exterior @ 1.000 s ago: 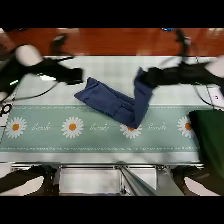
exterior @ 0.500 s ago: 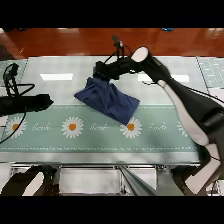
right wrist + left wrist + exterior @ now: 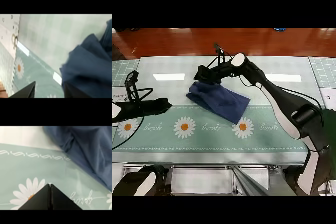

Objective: Fold the shirts.

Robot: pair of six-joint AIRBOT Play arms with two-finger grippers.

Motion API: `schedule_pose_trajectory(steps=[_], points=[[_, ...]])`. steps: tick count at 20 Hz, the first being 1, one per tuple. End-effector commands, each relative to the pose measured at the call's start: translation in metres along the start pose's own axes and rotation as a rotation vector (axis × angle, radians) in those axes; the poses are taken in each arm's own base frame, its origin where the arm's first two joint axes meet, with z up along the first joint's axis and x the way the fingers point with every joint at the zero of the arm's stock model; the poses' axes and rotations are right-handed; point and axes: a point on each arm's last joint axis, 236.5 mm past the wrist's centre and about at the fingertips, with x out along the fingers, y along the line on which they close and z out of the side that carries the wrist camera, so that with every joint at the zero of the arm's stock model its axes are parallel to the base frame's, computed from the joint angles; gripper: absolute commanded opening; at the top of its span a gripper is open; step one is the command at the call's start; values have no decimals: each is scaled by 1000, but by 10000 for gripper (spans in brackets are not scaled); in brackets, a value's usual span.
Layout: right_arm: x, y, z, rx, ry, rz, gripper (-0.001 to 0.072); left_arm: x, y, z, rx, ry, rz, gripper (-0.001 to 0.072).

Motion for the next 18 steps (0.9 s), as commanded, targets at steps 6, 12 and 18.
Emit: schedule_pose_trajectory(steps=[6,12,18], points=[[-267,-63,-13,-234,106,-677,411,-55,8,49,-19,-121,22,19],[-377,-139,-86,53,-403,-765,420,-52,-13,25,0,-83,-37,19],[-257,-209,-165,460,-430,-375,422,-22,-21,-11,6,0,-73,19]])
